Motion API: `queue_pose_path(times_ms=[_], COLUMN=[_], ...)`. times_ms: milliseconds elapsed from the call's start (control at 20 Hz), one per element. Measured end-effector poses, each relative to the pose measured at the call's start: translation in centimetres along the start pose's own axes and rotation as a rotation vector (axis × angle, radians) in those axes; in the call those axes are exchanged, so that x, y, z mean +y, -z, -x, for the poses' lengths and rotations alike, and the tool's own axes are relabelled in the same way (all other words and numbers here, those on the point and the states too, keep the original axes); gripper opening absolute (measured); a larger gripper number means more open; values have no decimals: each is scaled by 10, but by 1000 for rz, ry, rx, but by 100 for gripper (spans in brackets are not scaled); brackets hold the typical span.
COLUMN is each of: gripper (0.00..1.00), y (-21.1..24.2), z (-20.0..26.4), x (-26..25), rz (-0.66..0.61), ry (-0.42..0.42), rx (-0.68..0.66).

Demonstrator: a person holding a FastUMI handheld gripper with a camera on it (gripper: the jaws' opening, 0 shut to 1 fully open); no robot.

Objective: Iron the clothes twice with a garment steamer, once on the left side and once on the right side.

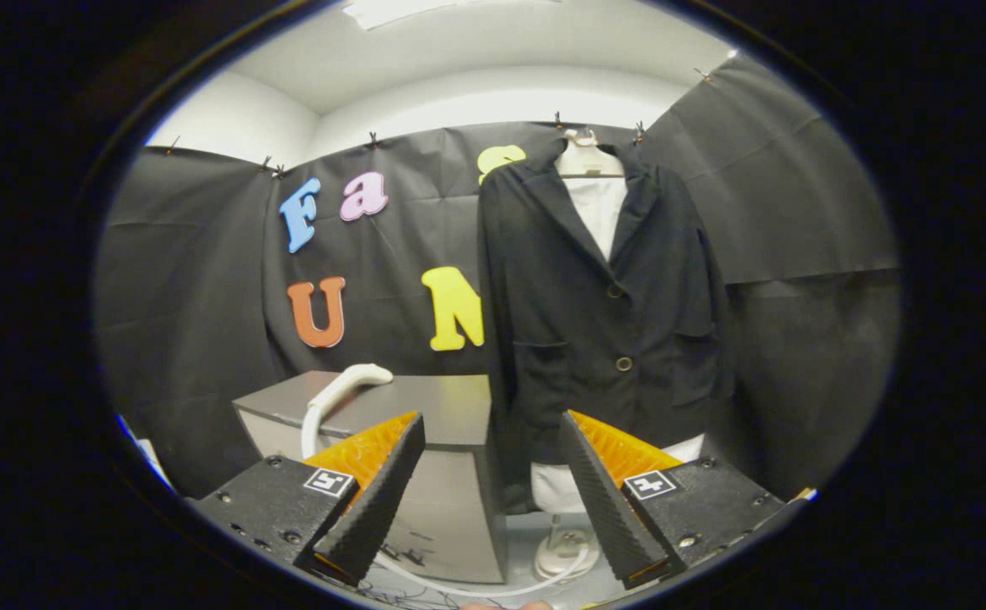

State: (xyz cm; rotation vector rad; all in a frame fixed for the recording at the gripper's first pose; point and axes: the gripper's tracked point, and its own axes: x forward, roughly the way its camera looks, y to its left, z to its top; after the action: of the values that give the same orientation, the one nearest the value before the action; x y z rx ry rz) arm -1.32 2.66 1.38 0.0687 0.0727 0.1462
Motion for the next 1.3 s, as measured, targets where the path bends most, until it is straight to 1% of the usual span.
queue_pose_path(times_ms=[50, 150, 300, 450, 600, 750, 850, 950, 1150, 1200, 1300], gripper=[100, 100, 100, 100, 99, 100, 100, 100, 98, 92, 84], y=[-4, 2, 17, 19, 17, 14, 16, 24, 55, 65, 80], z=[2, -12, -51, -90, -132, -175, -201, -231, -275, -281, -293], x=[8, 42, 94, 138, 181, 221, 240, 251, 270, 271, 276], rz=[-4, -11, -11, -8, -35, -59, -40, -8, 29, 35, 44], ry=[-14, -47, -117, -203, -288, -345, -354, -333, -298, -287, -273], rx=[8, 36, 98, 149, 196, 255, 299, 355, 503, 539, 604])
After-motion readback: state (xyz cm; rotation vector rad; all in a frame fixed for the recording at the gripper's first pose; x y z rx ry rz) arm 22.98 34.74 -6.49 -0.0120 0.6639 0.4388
